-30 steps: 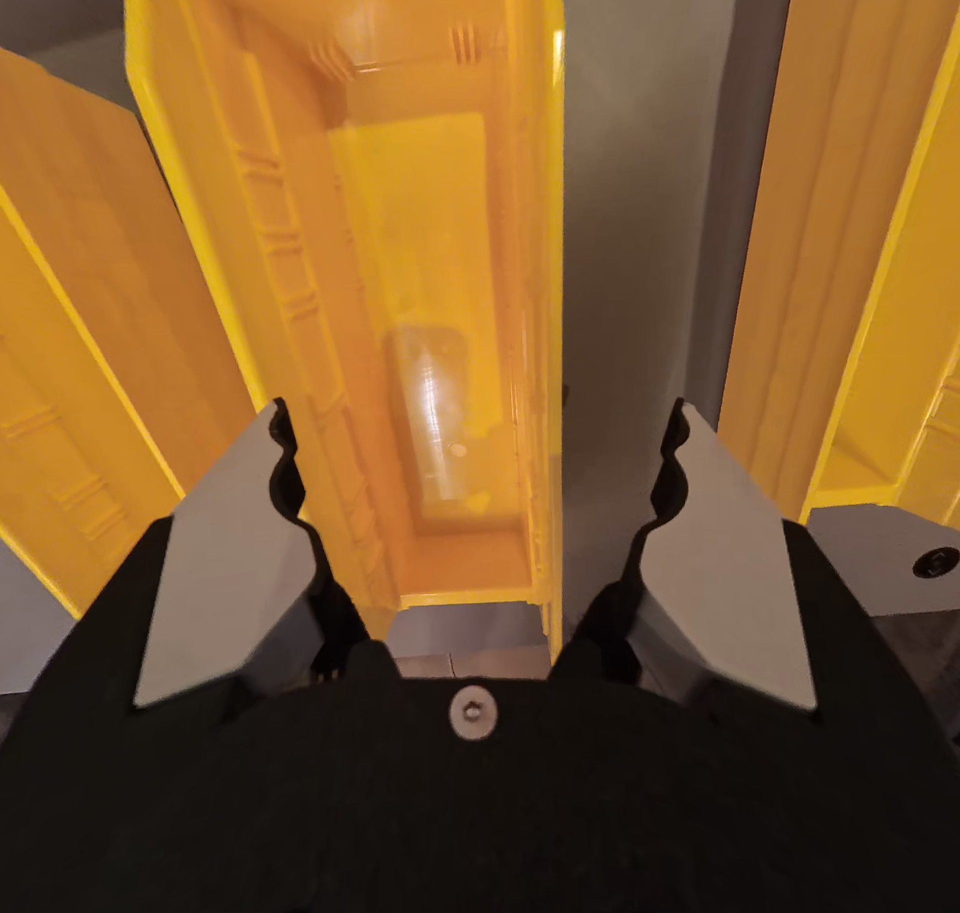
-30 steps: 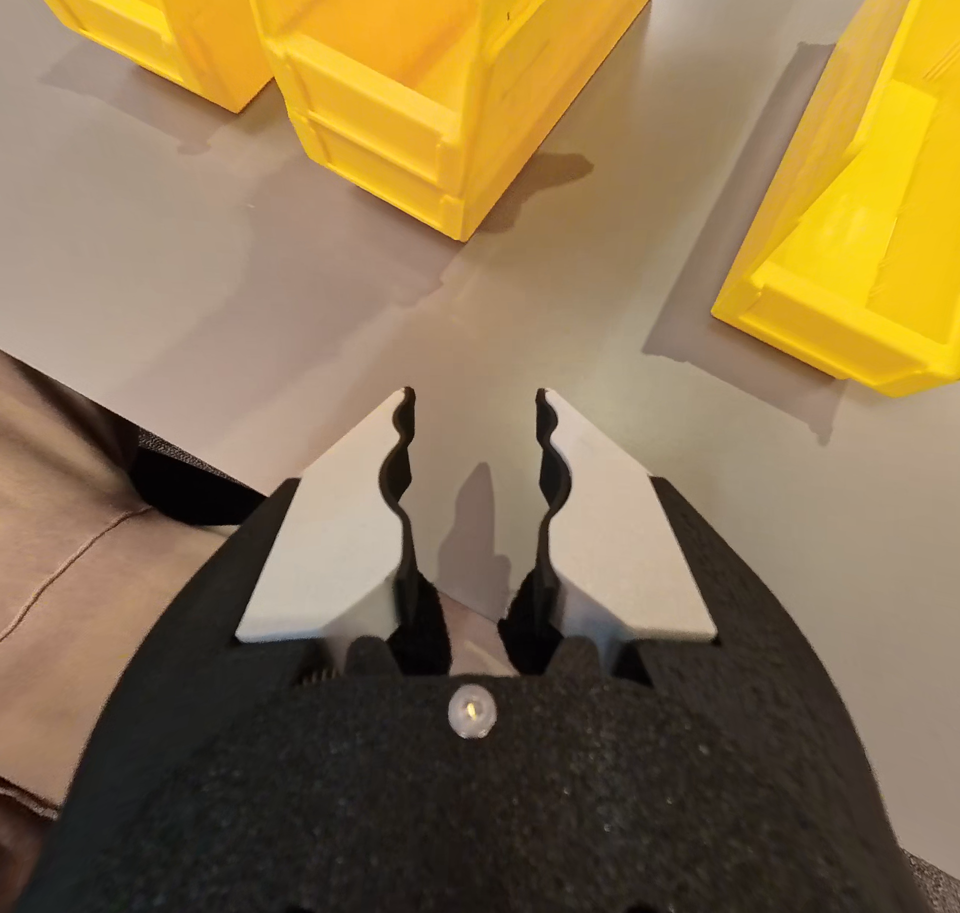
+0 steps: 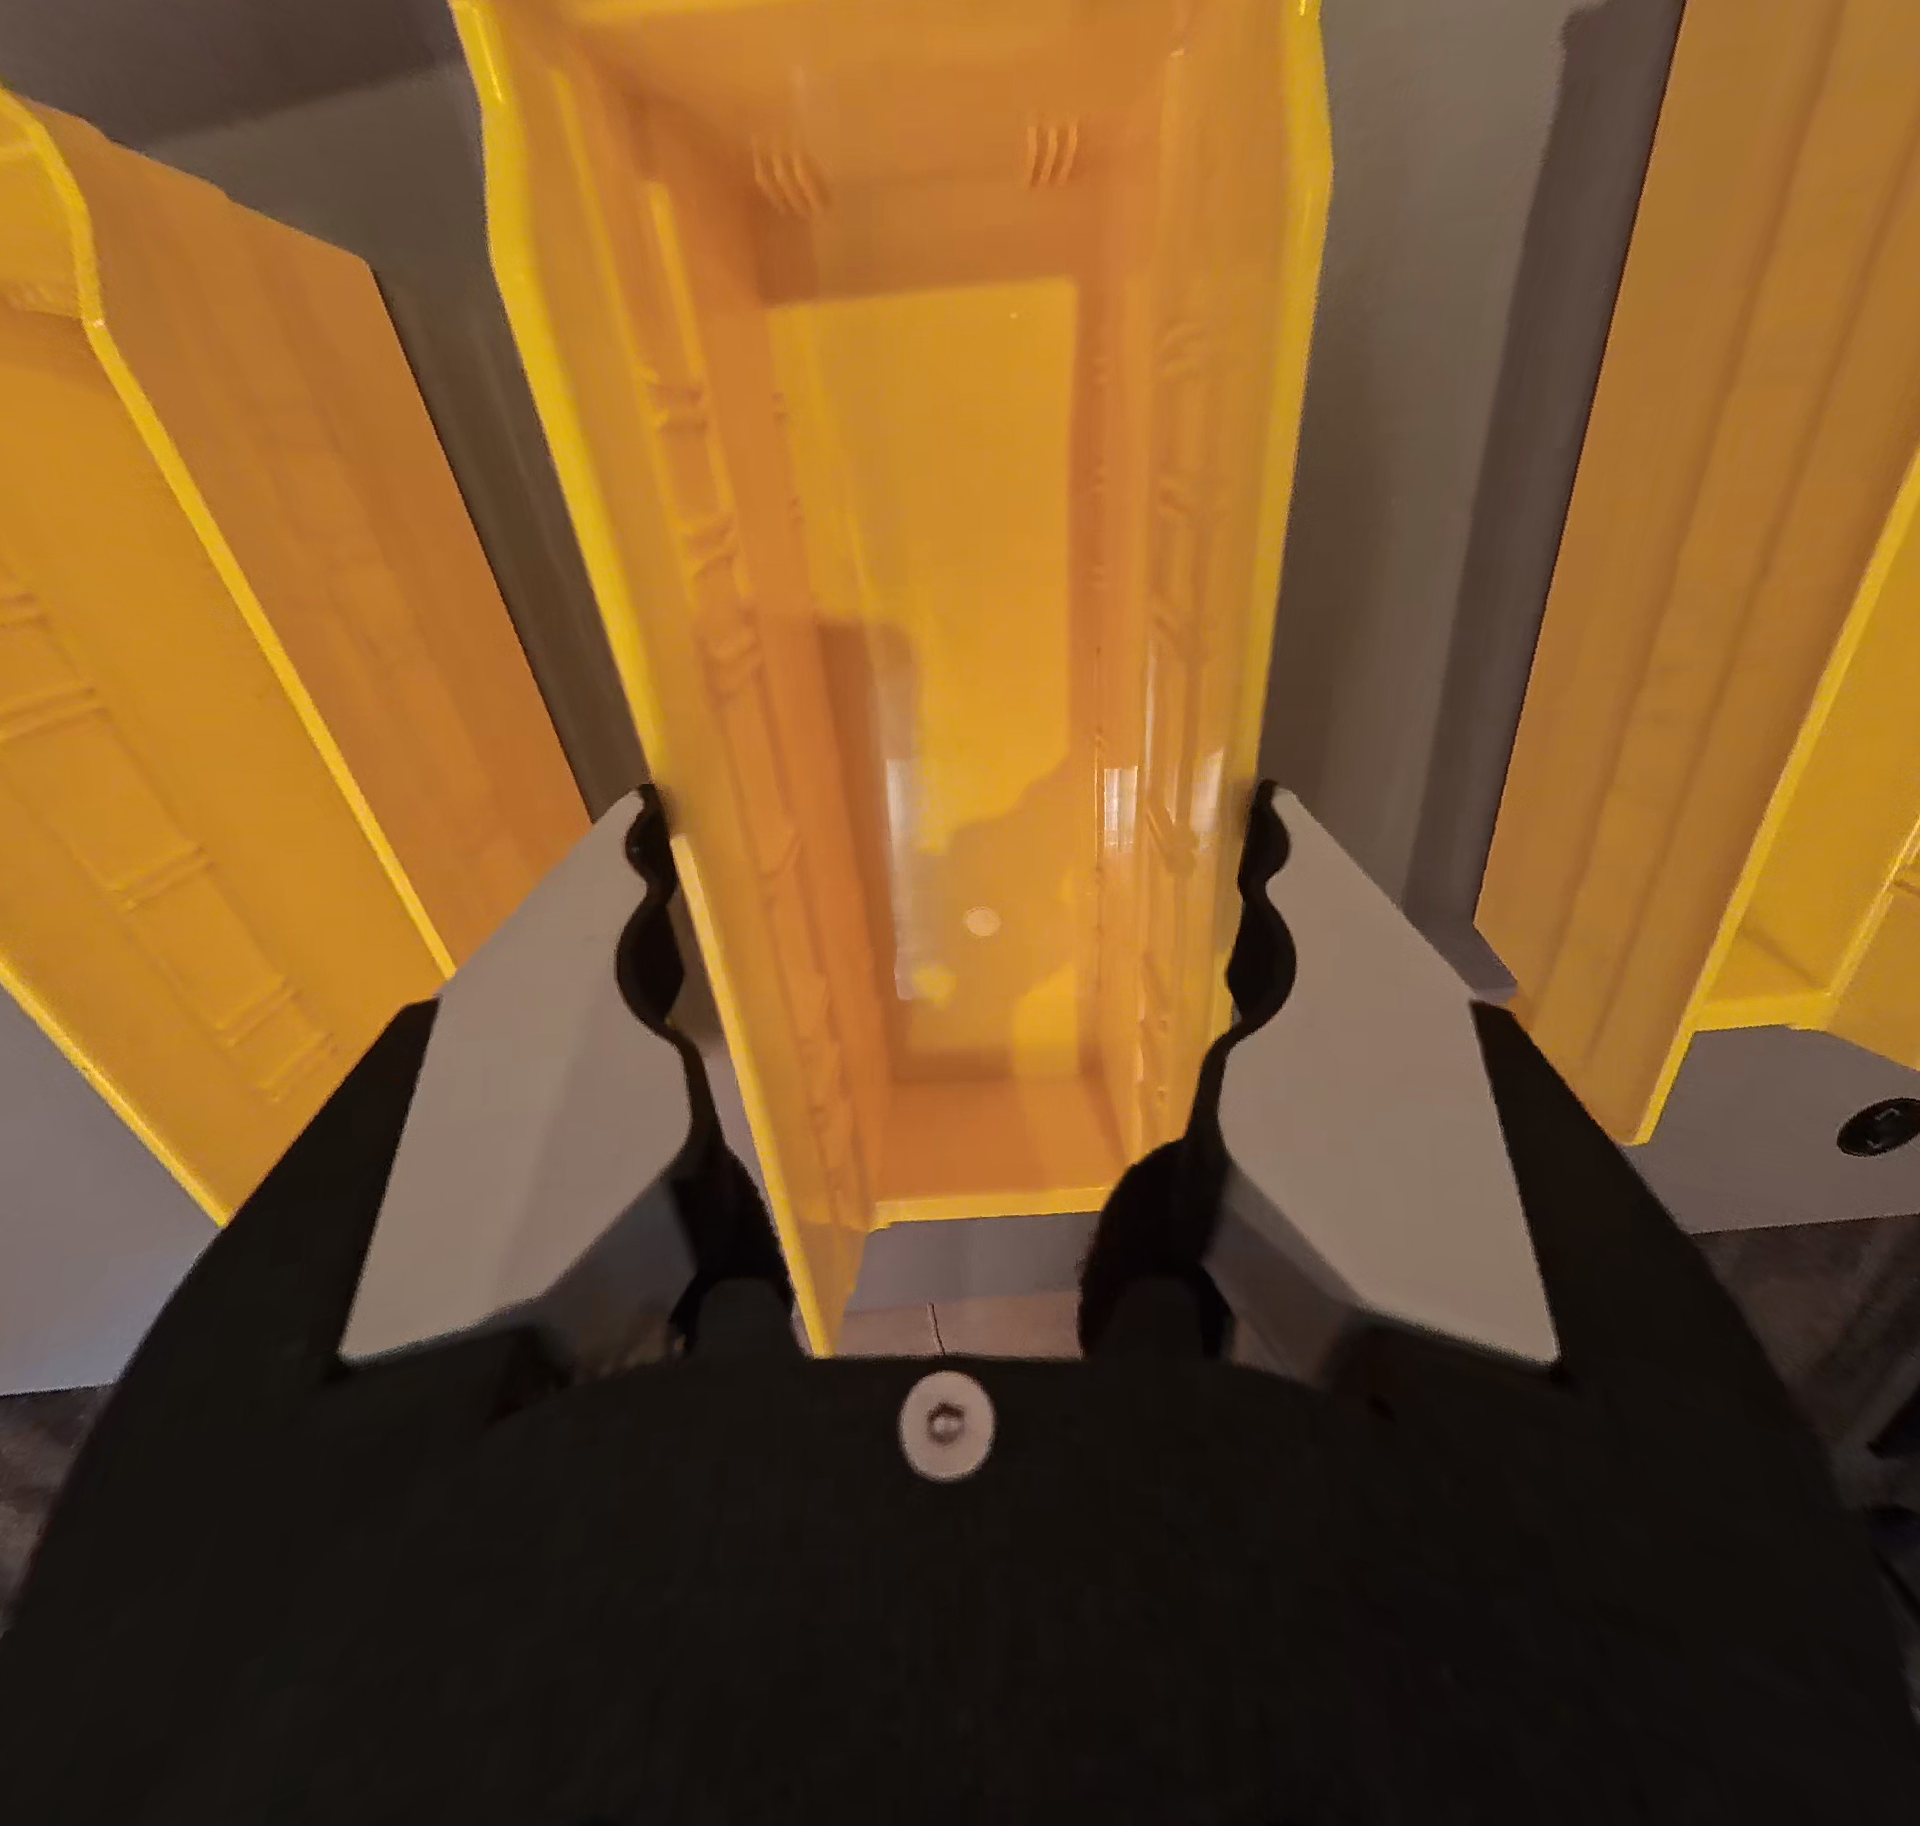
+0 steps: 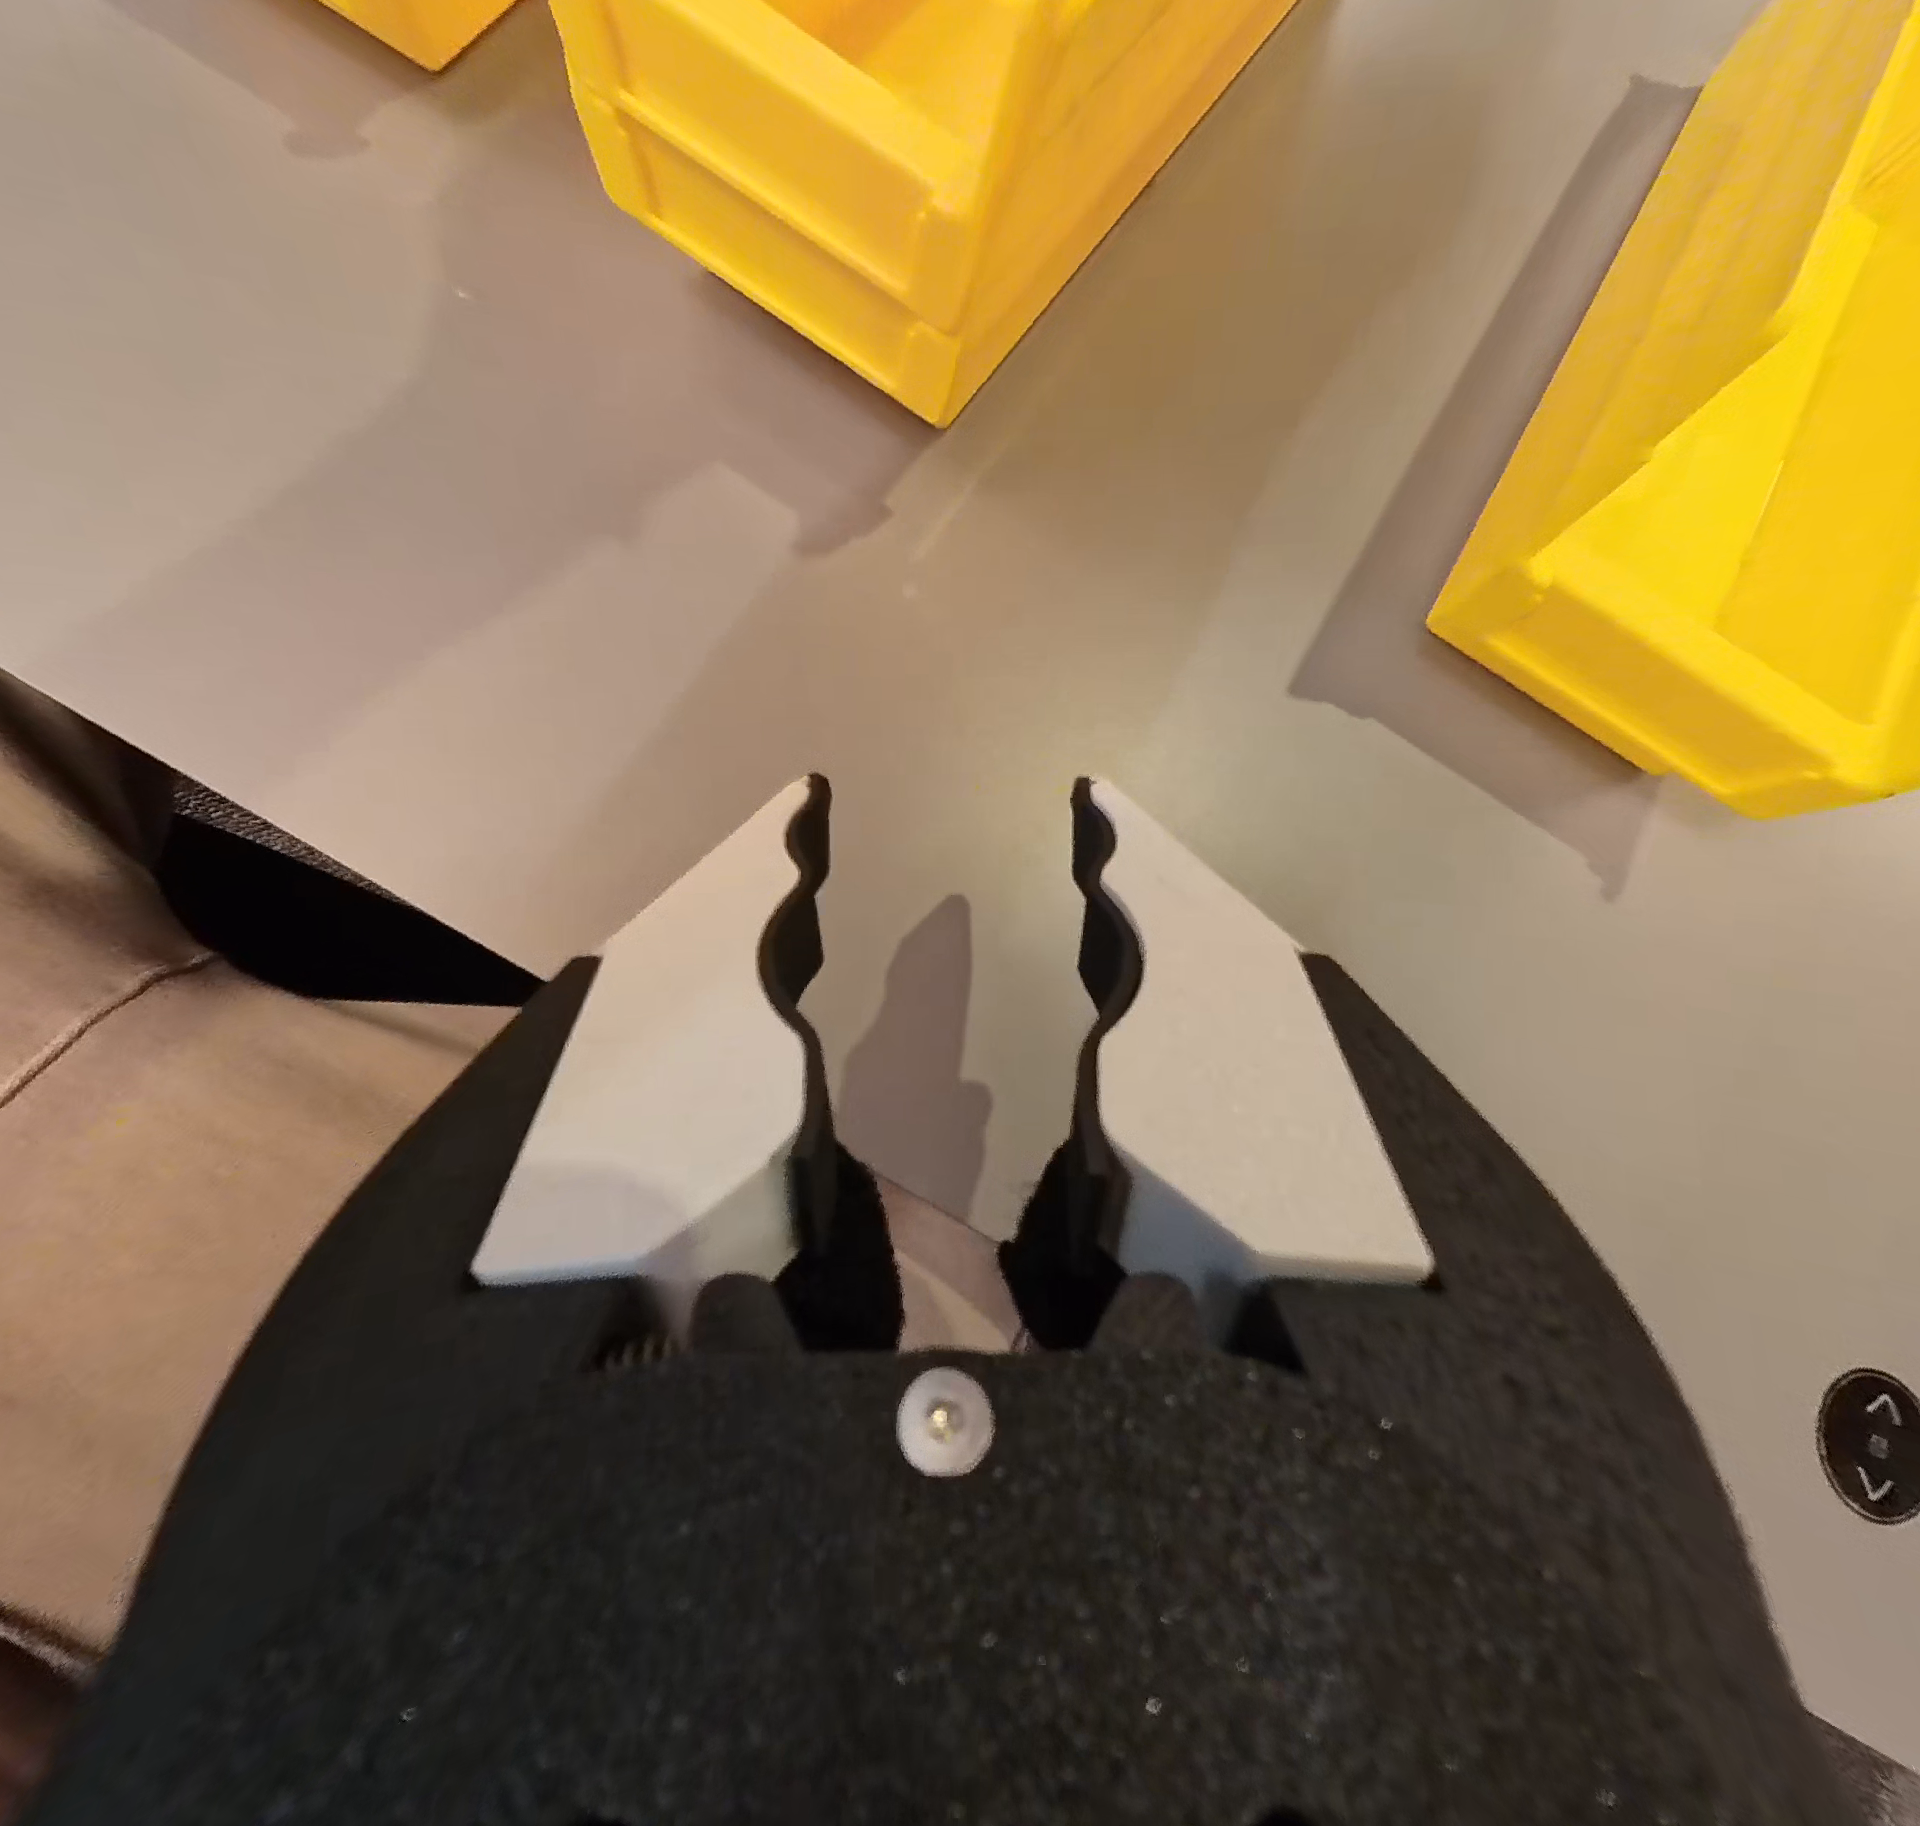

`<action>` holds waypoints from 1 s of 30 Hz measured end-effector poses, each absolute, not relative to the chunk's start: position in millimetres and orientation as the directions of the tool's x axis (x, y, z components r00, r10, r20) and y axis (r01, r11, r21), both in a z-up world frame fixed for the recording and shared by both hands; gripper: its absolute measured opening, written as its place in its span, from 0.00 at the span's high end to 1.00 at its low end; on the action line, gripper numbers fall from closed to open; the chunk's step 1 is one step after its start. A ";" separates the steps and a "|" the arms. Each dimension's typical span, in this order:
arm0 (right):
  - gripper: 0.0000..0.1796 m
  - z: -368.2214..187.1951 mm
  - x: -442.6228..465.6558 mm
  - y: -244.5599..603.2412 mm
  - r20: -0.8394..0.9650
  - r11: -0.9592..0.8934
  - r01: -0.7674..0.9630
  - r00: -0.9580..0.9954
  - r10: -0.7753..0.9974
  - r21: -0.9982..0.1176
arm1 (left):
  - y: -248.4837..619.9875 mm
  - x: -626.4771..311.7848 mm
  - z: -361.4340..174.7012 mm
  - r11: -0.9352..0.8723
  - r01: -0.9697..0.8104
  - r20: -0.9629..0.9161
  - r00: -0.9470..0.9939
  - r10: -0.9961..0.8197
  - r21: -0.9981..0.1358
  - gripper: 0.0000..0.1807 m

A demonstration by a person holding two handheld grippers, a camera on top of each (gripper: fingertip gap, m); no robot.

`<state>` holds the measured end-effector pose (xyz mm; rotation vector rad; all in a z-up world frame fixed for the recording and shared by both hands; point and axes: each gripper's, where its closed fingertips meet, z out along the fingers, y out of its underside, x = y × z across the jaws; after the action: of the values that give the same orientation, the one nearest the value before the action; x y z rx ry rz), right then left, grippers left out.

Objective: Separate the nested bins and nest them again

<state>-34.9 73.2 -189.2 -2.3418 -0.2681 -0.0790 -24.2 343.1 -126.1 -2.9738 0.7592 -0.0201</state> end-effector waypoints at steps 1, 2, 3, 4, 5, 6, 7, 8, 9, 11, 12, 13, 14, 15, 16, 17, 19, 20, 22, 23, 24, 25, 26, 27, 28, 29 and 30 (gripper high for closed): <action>0.74 -189.6 -34.5 73.1 0.144 -0.689 0.221 0.975 0.168 -0.691 | 343.0 -23.0 -125.3 -0.872 -0.484 0.000 0.874 -0.485 -0.076 0.43; 0.74 -190.0 -34.0 72.9 0.151 -0.691 0.226 0.974 0.168 -0.687 | 343.6 -22.6 -124.4 -0.869 -0.489 -0.001 0.872 -0.490 -0.080 0.46; 0.74 -190.4 -33.5 72.7 0.158 -0.692 0.231 0.973 0.168 -0.684 | 343.9 -22.7 -123.6 -0.867 -0.491 -0.001 0.870 -0.492 -0.083 0.47; 0.74 -190.5 -33.1 72.5 0.163 -0.692 0.235 0.972 0.169 -0.682 | 344.7 -23.7 -122.6 -0.869 -0.487 -0.003 0.873 -0.488 -0.086 0.49; 0.74 -190.5 -32.5 72.4 0.166 -0.693 0.236 0.972 0.168 -0.682 | 346.0 -25.0 -121.1 -0.874 -0.477 -0.005 0.878 -0.478 -0.093 0.49; 0.74 -190.2 -32.2 72.5 0.165 -0.692 0.234 0.972 0.166 -0.683 | 347.5 -25.8 -118.7 -0.880 -0.463 -0.003 0.885 -0.465 -0.105 0.50; 0.74 -189.9 -32.0 72.8 0.160 -0.691 0.230 0.973 0.165 -0.685 | 348.7 -26.4 -115.5 -0.884 -0.452 0.003 0.890 -0.456 -0.116 0.51; 0.74 -189.6 -32.2 73.1 0.153 -0.691 0.224 0.975 0.163 -0.687 | 349.4 -26.7 -111.8 -0.887 -0.444 0.013 0.894 -0.449 -0.124 0.52; 0.74 -189.6 -32.5 73.1 0.145 -0.691 0.218 0.976 0.163 -0.689 | 349.7 -27.0 -107.6 -0.889 -0.439 0.022 0.895 -0.446 -0.130 0.52; 0.74 -188.9 -32.4 73.3 0.137 -0.691 0.211 0.977 0.161 -0.692 | 347.7 -28.3 -100.3 -0.889 -0.441 0.032 0.894 -0.448 -0.123 0.52; 0.74 -188.3 -32.5 73.4 0.135 -0.689 0.209 0.978 0.160 -0.694 | 346.3 -29.2 -97.3 -0.888 -0.444 0.033 0.892 -0.451 -0.118 0.53; 0.74 -187.5 -32.7 73.5 0.131 -0.687 0.206 0.978 0.160 -0.697 | 345.0 -29.9 -94.9 -0.888 -0.446 0.033 0.892 -0.452 -0.115 0.53; 0.74 -186.7 -33.2 73.6 0.127 -0.685 0.202 0.979 0.159 -0.700 | 344.3 -30.3 -93.0 -0.887 -0.447 0.030 0.891 -0.453 -0.117 0.53; 0.74 -185.9 -33.9 73.9 0.122 -0.683 0.198 0.980 0.159 -0.703 | 343.5 -30.6 -91.4 -0.885 -0.451 0.023 0.890 -0.456 -0.117 0.53; 0.74 -185.1 -34.5 74.0 0.116 -0.681 0.193 0.981 0.158 -0.707 | 343.2 -30.1 -89.8 -0.882 -0.455 0.017 0.888 -0.460 -0.121 0.53; 0.74 -184.3 -35.1 74.0 0.110 -0.679 0.189 0.981 0.157 -0.710 | 343.1 -29.8 -88.2 -0.878 -0.462 0.007 0.885 -0.466 -0.126 0.53; 0.74 -182.4 -34.8 74.0 0.106 -0.674 0.182 0.983 0.153 -0.716 | 341.2 -29.2 -85.6 -0.870 -0.478 -0.011 0.877 -0.480 -0.122 0.53; 0.74 -181.8 -34.3 73.9 0.104 -0.672 0.180 0.983 0.151 -0.718 | 339.8 -29.0 -83.9 -0.867 -0.484 -0.016 0.874 -0.486 -0.119 0.53; 0.74 -180.9 -33.2 74.3 0.098 -0.670 0.172 0.984 0.147 -0.722 | 336.4 -29.6 -79.0 -0.863 -0.493 -0.020 0.869 -0.494 -0.110 0.53; 0.74 -180.5 -32.9 74.4 0.092 -0.669 0.166 0.985 0.145 -0.724 | 334.3 -30.9 -75.2 -0.862 -0.496 -0.020 0.867 -0.497 -0.102 0.53; 0.74 -180.1 -32.8 74.7 0.084 -0.668 0.159 0.986 0.143 -0.727 | 332.3 -32.4 -70.2 -0.861 -0.499 -0.018 0.866 -0.500 -0.097 0.53; 0.74 -179.7 -33.1 75.0 0.073 -0.667 0.151 0.987 0.143 -0.729 | 330.8 -34.4 -63.5 -0.860 -0.502 -0.016 0.864 -0.502 -0.093 0.52; 0.74 -179.3 -34.0 75.3 0.061 -0.667 0.142 0.988 0.144 -0.732 | 330.0 -36.8 -54.8 -0.859 -0.504 -0.013 0.863 -0.505 -0.094 0.52; 0.74 -178.9 -34.9 75.4 0.050 -0.665 0.134 0.988 0.145 -0.734 | 330.9 -39.0 -43.8 -0.858 -0.501 -0.007 0.864 -0.504 -0.108 0.52; 0.74 -178.5 -35.6 75.4 0.041 -0.664 0.128 0.989 0.145 -0.736 | 333.1 -41.8 -30.8 -0.859 -0.496 -0.001 0.866 -0.500 -0.129 0.52; 0.74 -178.3 -36.4 75.2 0.035 -0.664 0.124 0.989 0.145 -0.738 | 335.5 -46.1 -17.2 -0.859 -0.490 0.004 0.868 -0.496 -0.148 0.52; 0.74 -177.9 -37.2 74.9 0.031 -0.663 0.121 0.989 0.146 -0.739 | 337.4 -52.0 -3.8 -0.859 -0.486 0.010 0.869 -0.494 -0.162 0.52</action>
<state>-37.2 74.9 -177.9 -2.3024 -0.1851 0.0387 -52.0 337.4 -3.8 -2.8870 0.7622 -0.0761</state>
